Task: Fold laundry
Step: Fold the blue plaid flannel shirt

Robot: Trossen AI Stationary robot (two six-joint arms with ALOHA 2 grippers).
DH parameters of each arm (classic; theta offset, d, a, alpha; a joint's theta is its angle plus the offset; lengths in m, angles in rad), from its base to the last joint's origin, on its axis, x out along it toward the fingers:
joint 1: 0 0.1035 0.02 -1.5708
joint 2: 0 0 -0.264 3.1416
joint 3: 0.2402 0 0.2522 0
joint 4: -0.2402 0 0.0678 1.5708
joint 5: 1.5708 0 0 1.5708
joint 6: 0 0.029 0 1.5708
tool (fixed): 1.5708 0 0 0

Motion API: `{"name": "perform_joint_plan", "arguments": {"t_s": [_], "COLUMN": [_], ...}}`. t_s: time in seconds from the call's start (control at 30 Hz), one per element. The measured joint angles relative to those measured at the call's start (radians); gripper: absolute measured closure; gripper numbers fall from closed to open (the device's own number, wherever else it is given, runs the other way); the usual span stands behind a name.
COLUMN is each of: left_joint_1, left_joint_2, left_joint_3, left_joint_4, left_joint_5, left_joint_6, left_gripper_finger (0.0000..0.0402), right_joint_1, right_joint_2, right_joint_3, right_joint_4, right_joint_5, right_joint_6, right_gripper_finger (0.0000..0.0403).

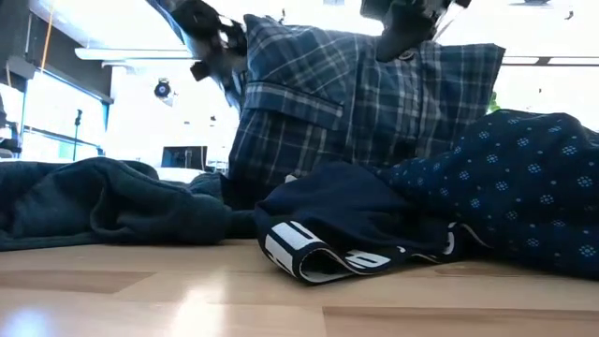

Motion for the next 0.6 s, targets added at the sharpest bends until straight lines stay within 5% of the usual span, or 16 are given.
{"name": "perform_joint_plan", "arguments": {"t_s": [0.27, 0.6], "left_joint_1": [0.042, -0.029], "left_joint_2": [-0.335, -0.518], "left_joint_3": [0.001, 0.002], "left_joint_4": [-0.145, -0.094], "left_joint_5": [-0.272, -0.391], "left_joint_6": [-0.069, -0.305], "left_gripper_finger": [0.0397, 0.0401], "right_joint_1": [-0.157, -0.263], "right_joint_2": [0.142, 0.344], "right_joint_3": [0.0, 0.0], "right_joint_4": [0.123, 0.271], "right_joint_5": [-0.18, -0.185], "right_joint_6": [-0.096, -0.286], "right_gripper_finger": [0.0395, 0.0393]}}
